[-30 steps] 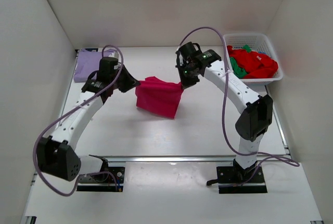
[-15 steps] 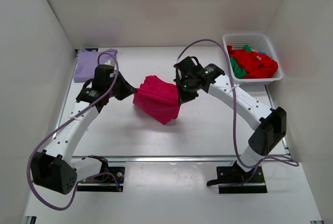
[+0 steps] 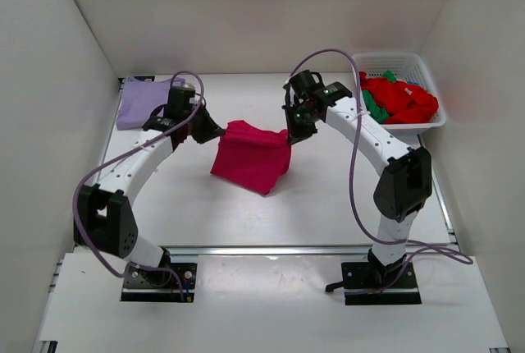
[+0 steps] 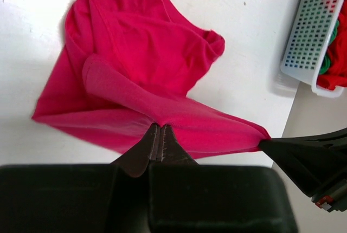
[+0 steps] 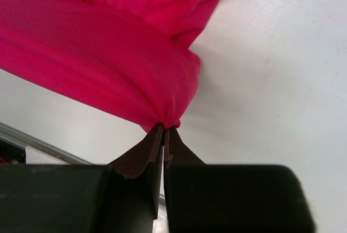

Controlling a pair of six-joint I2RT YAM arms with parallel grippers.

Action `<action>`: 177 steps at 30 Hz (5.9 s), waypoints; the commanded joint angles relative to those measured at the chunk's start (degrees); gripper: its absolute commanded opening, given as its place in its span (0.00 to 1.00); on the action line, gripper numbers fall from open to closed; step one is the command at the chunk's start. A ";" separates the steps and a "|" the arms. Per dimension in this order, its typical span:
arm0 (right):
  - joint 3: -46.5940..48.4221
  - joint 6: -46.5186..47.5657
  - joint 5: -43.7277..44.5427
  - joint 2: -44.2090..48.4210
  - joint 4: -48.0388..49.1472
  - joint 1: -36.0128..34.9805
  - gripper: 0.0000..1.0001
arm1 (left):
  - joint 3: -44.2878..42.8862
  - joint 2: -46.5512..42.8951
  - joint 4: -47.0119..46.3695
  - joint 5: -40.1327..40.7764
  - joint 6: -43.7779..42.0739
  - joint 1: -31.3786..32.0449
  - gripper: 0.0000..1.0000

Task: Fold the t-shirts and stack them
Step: Fold the long partially folded tshirt into a neat square, then put the neatly folded tshirt into the corner of the board with the left arm

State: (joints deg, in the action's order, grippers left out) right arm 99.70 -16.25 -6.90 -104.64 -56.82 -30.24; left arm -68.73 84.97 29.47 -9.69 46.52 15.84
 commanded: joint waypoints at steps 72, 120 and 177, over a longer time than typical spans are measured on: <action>41.28 10.89 2.49 -33.27 15.60 7.30 0.82 | -13.63 27.01 -25.53 5.56 2.70 -9.24 0.53; -18.66 8.25 2.59 16.22 21.22 12.57 0.95 | -22.96 38.61 4.99 21.04 -12.25 5.44 0.66; -25.78 6.94 -5.32 15.08 27.46 12.49 0.92 | -84.90 52.15 24.67 21.03 -37.21 -18.02 0.00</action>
State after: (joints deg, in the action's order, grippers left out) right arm 74.24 -8.84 -11.51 -88.66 -31.33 -17.21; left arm -150.93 143.24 56.45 12.36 10.41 0.73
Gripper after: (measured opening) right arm 0.920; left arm 0.168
